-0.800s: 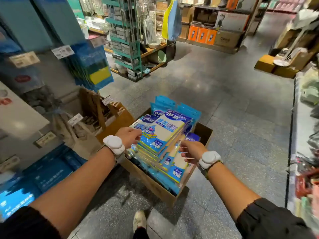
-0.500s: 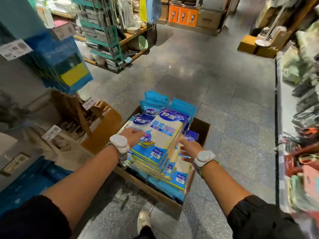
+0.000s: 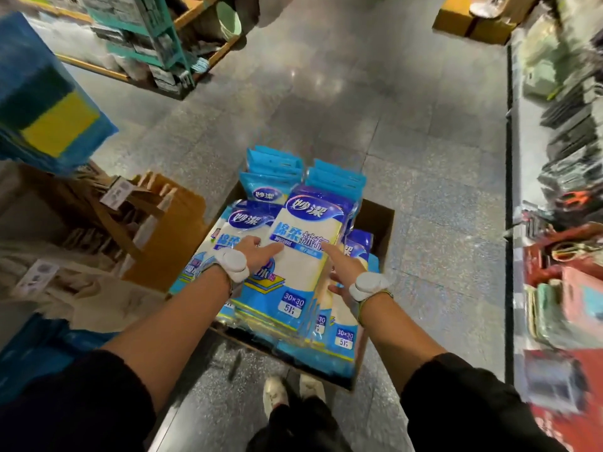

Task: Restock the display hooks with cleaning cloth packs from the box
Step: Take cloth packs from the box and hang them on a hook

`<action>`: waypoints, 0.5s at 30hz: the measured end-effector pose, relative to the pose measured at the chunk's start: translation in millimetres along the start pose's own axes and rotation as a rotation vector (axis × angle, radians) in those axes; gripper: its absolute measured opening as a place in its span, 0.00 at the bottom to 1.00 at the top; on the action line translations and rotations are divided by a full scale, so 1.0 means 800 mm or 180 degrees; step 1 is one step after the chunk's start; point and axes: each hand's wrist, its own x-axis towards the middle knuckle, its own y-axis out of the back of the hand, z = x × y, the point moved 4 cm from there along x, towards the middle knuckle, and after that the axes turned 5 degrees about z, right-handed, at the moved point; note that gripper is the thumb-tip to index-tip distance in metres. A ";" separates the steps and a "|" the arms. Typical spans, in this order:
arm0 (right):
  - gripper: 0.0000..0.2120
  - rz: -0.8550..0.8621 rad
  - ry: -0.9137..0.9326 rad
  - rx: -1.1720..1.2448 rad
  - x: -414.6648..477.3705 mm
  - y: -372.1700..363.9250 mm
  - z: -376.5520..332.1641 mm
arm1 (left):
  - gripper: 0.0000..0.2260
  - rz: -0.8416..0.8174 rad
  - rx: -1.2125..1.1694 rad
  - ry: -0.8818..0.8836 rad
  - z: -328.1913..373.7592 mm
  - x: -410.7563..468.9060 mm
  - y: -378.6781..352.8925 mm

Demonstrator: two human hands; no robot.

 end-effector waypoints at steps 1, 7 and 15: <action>0.28 -0.0002 -0.0011 -0.0012 0.009 -0.002 -0.002 | 0.37 -0.0030 -0.0025 0.0045 0.004 0.008 -0.003; 0.33 -0.0050 -0.0097 -0.0008 0.029 -0.006 -0.006 | 0.41 -0.0210 -0.0015 0.0345 -0.008 0.038 -0.014; 0.30 -0.0343 -0.0182 0.0183 0.040 -0.007 -0.014 | 0.31 -0.0519 -0.0903 0.0660 -0.014 0.036 -0.019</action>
